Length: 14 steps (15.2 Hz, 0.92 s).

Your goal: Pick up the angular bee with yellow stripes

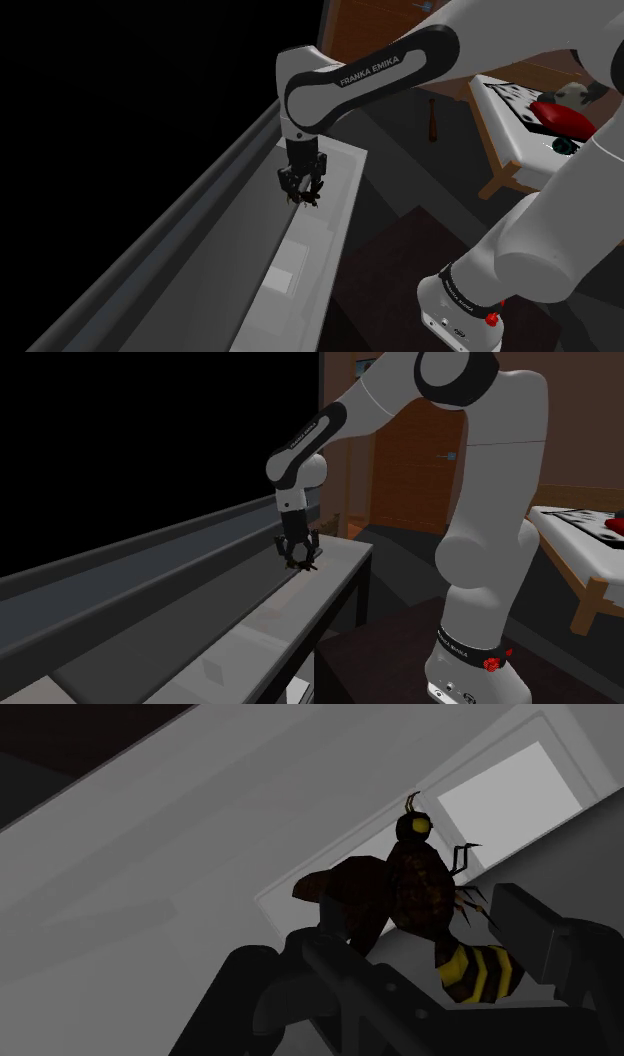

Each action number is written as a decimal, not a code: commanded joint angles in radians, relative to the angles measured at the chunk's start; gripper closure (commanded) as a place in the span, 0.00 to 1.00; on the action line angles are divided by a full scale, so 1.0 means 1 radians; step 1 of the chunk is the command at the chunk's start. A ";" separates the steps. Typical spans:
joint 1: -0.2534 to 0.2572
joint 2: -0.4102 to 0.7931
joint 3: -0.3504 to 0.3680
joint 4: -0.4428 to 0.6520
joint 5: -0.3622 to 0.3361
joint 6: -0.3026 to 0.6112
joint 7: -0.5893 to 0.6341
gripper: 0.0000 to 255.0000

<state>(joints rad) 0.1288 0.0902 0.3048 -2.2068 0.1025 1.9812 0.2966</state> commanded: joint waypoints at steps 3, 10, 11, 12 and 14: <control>0.001 -0.006 0.001 0.003 0.003 -0.011 -0.002 1.00; -0.003 -0.059 0.000 0.043 0.014 -0.102 -0.004 1.00; -0.003 -0.065 0.000 0.050 0.015 -0.115 -0.004 1.00; -0.003 -0.072 0.000 0.056 0.017 -0.128 -0.004 1.00; -0.004 -0.084 -0.001 0.071 0.019 -0.154 -0.004 1.00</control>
<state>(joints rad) 0.1257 0.0128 0.3050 -2.1412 0.1206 1.8392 0.2936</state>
